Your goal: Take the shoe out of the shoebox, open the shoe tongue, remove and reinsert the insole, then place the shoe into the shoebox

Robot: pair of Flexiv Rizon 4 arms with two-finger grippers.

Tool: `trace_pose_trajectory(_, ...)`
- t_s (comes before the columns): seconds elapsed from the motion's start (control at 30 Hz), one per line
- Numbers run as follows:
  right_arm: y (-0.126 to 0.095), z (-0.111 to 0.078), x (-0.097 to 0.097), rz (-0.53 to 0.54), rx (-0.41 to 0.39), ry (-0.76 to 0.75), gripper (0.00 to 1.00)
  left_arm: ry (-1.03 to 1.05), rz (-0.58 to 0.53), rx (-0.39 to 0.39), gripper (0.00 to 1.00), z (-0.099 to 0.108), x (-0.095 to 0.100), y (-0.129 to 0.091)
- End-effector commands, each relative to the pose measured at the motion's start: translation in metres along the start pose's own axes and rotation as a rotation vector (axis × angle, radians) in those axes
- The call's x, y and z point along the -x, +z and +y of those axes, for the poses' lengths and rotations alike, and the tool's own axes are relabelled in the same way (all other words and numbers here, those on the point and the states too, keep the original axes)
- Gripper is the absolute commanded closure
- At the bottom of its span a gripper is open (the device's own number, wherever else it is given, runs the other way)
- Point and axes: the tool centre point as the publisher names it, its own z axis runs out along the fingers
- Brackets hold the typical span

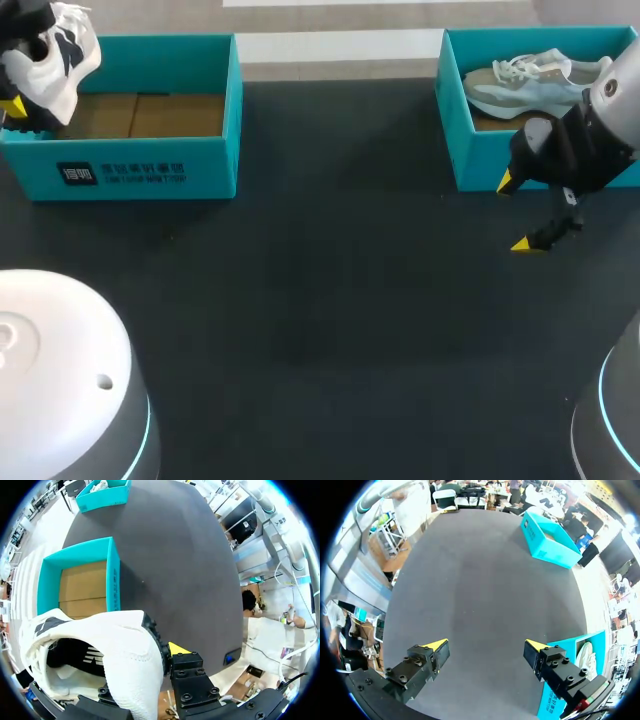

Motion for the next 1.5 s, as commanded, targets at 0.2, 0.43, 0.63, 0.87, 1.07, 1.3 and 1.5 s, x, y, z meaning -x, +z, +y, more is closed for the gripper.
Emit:
trace_pose_trajectory(0.2,0.001,0.000,0.000,-0.001,-0.001,0.000,0.00,0.001,0.000,0.000,1.00,0.001,0.000,-0.002)
trace_pose_trajectory(0.43,0.001,0.000,0.000,-0.001,-0.001,0.000,0.00,-0.004,0.027,-0.018,1.00,0.004,0.011,-0.003)
trace_pose_trajectory(0.63,0.001,0.000,0.000,-0.001,-0.001,0.000,0.00,0.000,0.008,0.019,1.00,0.018,0.034,-0.009)
trace_pose_trajectory(0.87,0.001,0.000,0.000,-0.001,-0.001,0.000,0.00,-0.025,-0.039,0.047,1.00,0.050,0.065,-0.014)
trace_pose_trajectory(1.07,0.001,0.000,0.000,-0.001,-0.001,0.000,0.00,0.010,-0.046,0.066,1.00,0.077,0.086,-0.009)
trace_pose_trajectory(1.3,0.001,0.000,0.000,-0.001,-0.001,0.000,0.00,0.064,-0.054,0.121,1.00,0.089,0.093,-0.003)
trace_pose_trajectory(1.5,0.001,0.000,0.000,-0.001,-0.001,0.000,0.00,0.064,-0.054,0.121,1.00,0.089,0.093,-0.003)
